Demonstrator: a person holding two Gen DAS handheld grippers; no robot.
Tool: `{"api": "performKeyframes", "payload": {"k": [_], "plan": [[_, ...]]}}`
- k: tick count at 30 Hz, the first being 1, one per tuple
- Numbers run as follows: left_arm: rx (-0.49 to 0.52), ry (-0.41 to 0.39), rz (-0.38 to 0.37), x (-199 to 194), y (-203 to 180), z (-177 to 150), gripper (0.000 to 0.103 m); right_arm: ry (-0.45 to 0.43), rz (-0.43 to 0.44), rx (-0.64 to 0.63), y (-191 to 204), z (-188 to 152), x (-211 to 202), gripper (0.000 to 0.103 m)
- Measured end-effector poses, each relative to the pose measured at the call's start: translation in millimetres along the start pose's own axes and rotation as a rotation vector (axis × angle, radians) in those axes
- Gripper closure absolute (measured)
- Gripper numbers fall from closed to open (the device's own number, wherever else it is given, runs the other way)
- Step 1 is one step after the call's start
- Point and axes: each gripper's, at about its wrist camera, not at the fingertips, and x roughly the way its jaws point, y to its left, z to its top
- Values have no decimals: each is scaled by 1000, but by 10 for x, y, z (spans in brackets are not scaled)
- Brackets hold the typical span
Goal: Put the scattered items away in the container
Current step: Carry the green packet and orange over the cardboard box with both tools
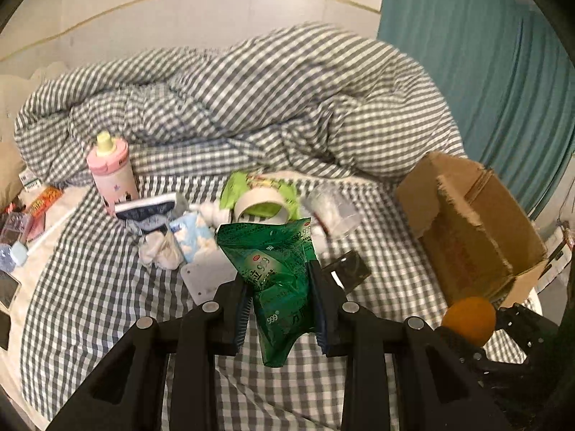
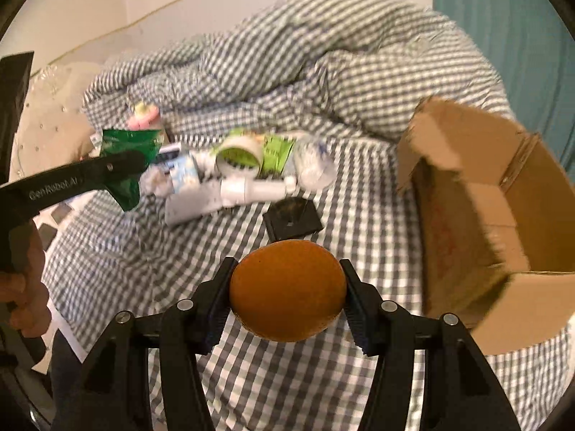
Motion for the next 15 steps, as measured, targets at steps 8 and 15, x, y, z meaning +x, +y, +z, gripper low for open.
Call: {"api": "performKeyframes", "payload": {"k": [8, 15], "plan": [[47, -76, -24, -471, -326, 84, 73, -157, -56, 31, -233, 113, -758, 48], [94, -104, -51, -689, -652, 97, 73, -247, -94, 89, -489, 93, -1179, 48]]}}
